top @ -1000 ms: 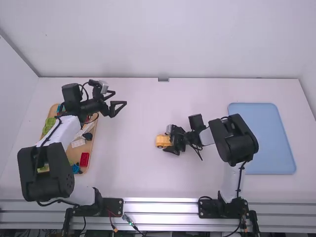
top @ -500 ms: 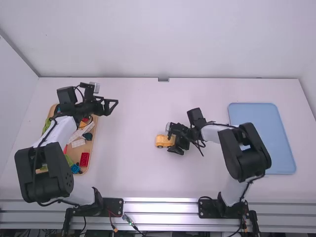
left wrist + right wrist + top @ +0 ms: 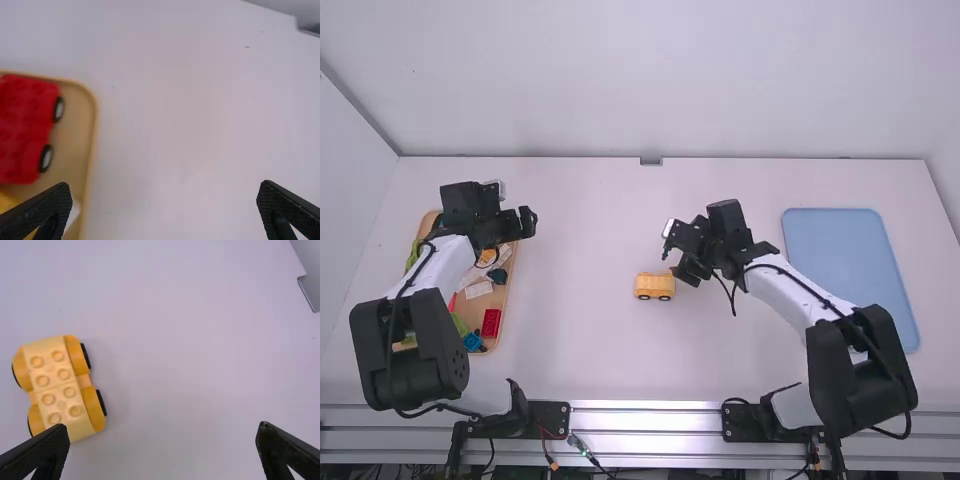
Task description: Assemble lego blocks to make yellow taxi
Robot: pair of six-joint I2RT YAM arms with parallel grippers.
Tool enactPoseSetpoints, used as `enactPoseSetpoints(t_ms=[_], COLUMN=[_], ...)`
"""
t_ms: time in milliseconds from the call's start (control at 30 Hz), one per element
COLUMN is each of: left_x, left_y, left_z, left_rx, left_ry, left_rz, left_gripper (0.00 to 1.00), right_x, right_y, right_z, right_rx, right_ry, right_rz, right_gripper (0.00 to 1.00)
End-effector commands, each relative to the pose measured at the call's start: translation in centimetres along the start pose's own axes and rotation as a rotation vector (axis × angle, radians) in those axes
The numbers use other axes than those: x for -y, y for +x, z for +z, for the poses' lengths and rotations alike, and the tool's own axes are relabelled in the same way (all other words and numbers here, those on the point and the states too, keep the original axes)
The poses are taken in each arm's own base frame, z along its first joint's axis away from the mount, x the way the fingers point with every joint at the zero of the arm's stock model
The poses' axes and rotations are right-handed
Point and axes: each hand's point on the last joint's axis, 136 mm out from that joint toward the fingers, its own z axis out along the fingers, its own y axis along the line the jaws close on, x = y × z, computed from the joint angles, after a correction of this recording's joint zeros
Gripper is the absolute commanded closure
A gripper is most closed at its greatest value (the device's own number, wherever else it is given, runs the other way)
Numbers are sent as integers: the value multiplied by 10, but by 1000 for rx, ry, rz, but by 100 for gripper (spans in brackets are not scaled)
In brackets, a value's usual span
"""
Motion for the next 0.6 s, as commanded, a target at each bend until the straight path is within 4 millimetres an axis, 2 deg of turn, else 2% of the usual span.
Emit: enactPoseSetpoints(t_ms=[0,133,200,300,400,467,567], left_x=[-28,-36,-48,-63,-80,-94,-106], left_y=[-3,-17,-32,-42,-40,-28,-17], left_z=[-5,-10,-11,-8,2,7,14], left_rx=[-15,-68,-104,-170,-275,-378,-431], left_ry=[-164,-220,-291,-336,-361,-381,-395], left_rz=[-59,-84,-124,-162,-208,-257,-289], left_gripper=[1,1,1,1,1,1,1], right_x=[9,11,13,16,18,19,20], right_y=[-6,-10,-13,-15,-16,-17,-18], right_z=[-5,-4,-4,-5,-5,-5,-5], right_rx=[9,22,33,41,46,49,53], right_ry=[32,42,51,65,72,77,80], right_rz=[-1,-9,-16,-20,-22,-22,-25], right_gripper=[1,1,1,1,1,1,1])
